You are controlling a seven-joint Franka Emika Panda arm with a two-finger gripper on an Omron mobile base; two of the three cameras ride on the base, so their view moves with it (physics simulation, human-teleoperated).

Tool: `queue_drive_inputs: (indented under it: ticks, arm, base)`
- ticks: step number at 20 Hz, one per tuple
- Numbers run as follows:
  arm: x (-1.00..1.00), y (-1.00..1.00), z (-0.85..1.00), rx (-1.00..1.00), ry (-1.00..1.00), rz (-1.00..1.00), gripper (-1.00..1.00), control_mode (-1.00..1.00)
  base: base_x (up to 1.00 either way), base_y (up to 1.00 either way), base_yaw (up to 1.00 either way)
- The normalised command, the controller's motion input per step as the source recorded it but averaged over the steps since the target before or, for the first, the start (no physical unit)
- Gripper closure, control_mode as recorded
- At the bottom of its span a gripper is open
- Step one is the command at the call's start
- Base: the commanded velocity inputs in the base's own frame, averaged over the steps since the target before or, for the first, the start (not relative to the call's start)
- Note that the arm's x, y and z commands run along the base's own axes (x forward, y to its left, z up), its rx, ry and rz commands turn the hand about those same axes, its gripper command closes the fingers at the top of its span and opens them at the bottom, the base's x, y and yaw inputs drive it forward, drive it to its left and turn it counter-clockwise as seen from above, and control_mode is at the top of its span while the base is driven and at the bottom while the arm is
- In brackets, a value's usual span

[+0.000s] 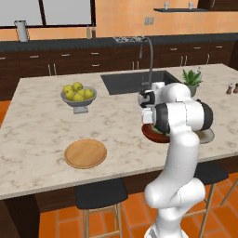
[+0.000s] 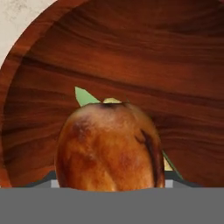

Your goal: Pick the chicken drumstick and corn from their plates and place them in the bowl. Then put the bowl in the fridge.

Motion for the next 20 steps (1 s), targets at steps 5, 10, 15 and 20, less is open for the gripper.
queue_drive_inputs:
  ticks: [5, 10, 15, 20]
  arm:
    - [-0.43, 0.00, -0.21, 0.00, -0.07, 0.00, -1.00, -1.00]
    - [-0.41, 0.00, -0.15, 0.00, -0.13, 0.00, -1.00, -1.00]
    - [-0.10, -0.01, -0.02, 0.00, -0.13, 0.00, -1.00, -1.00]
    - [-0.06, 0.00, 0.28, 0.00, -0.13, 0.00, -1.00, -1.00]
  base:
    - [0.00, 0.00, 0.00]
    - [0.00, 0.00, 0.00]
    - [0.00, 0.00, 0.00]
    - [0.00, 0.00, 0.00]
